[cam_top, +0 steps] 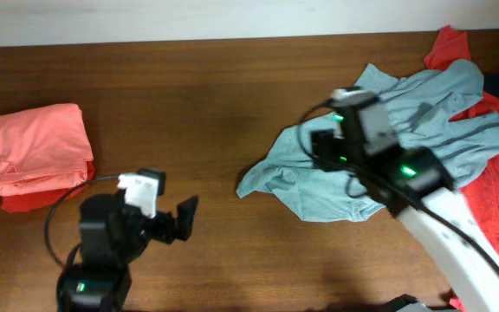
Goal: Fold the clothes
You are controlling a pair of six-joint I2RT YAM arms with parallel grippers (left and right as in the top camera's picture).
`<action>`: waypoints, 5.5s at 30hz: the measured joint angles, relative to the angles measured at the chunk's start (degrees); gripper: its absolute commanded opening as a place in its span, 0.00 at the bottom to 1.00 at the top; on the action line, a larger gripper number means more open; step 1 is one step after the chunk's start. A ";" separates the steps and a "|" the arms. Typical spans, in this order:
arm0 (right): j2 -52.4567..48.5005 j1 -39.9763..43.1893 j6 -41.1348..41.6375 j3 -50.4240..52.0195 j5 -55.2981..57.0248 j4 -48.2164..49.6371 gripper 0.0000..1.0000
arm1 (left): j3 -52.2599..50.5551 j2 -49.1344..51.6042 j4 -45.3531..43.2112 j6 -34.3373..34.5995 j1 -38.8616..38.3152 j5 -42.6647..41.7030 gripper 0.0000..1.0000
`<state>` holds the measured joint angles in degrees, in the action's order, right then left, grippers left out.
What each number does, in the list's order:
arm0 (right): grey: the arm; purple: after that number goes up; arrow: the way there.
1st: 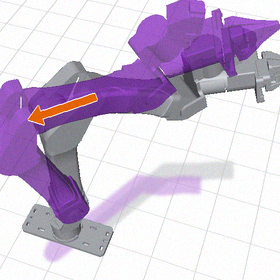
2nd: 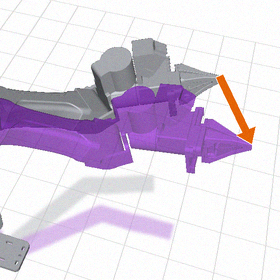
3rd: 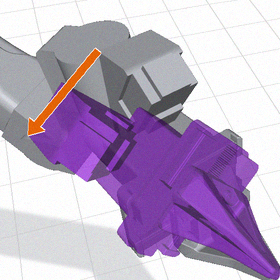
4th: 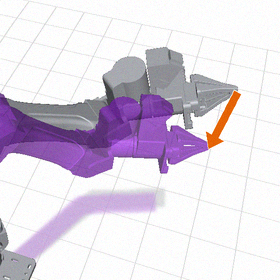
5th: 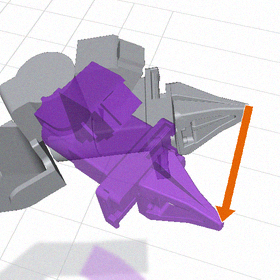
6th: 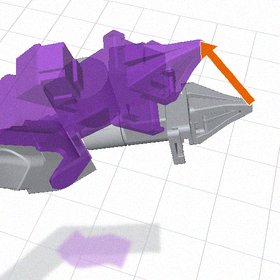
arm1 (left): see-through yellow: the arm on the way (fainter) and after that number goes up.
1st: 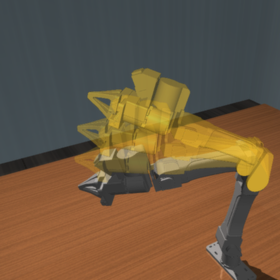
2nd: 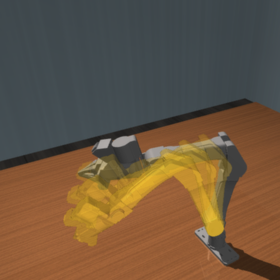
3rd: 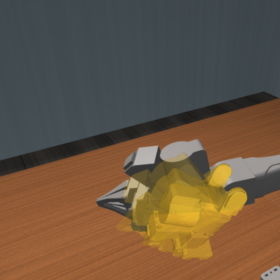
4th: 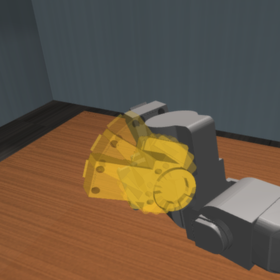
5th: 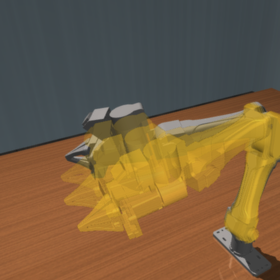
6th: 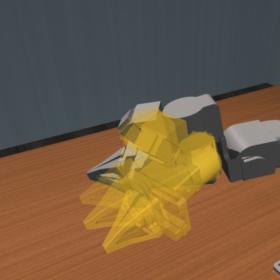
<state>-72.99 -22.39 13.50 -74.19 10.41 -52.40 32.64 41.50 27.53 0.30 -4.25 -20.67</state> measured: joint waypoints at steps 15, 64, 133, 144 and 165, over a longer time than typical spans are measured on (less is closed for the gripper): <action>11.45 8.11 0.02 -0.26 0.81 -13.94 0.88 | 11.82 47.76 -18.49 0.20 -19.04 -0.52 0.99; 11.45 8.11 0.00 -0.26 0.92 -17.09 0.78 | 39.06 59.01 12.87 5.16 -9.42 3.78 0.99; 9.92 8.11 0.02 -0.28 1.16 -18.01 0.78 | 37.59 69.37 15.17 29.40 -25.16 -0.02 0.93; 9.92 8.11 0.00 -0.28 1.16 -18.53 0.78 | 36.94 69.18 10.58 35.82 -27.89 3.28 0.89; 9.92 8.11 0.02 -0.28 1.16 -18.78 0.78 | 36.00 69.42 7.78 49.46 -28.39 15.69 0.00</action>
<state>-63.07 -14.28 13.52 -74.48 11.57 -71.18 68.64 110.91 35.31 49.76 -32.64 -4.97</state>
